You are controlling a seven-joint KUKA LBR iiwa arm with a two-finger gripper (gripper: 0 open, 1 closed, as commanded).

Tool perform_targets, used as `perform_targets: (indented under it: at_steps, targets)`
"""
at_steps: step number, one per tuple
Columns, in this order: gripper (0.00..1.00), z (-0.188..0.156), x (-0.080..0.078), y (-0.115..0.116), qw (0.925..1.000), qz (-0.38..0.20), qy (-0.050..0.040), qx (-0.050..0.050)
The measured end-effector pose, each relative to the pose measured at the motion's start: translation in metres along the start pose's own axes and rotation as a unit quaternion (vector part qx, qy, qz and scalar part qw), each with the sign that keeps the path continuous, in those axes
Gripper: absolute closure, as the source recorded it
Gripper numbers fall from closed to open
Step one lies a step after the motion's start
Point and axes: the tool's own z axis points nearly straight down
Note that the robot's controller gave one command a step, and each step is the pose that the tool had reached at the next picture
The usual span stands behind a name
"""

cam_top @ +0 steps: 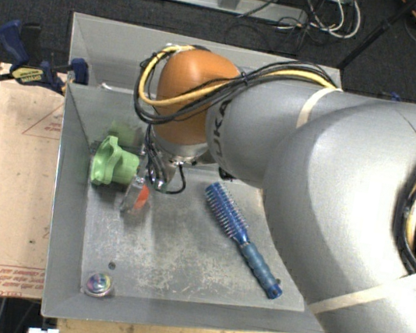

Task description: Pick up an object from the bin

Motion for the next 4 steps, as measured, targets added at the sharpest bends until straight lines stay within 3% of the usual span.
perform_targets:
  at_steps: [1, 2, 3, 4]
  targets:
    - [1.0, -0.001, 0.0, -0.001, 1.0, 0.0, -0.0011, 0.0]
    - [1.0, -0.118, 0.026, 0.011, 0.9998, -0.018, -0.0041, -0.002]
    - [0.0, -0.112, 0.027, 0.01, 0.9998, -0.018, -0.0004, 0.0]
    - [0.0, 0.004, 0.007, 0.033, 0.9993, 0.035, 0.0084, 0.004]
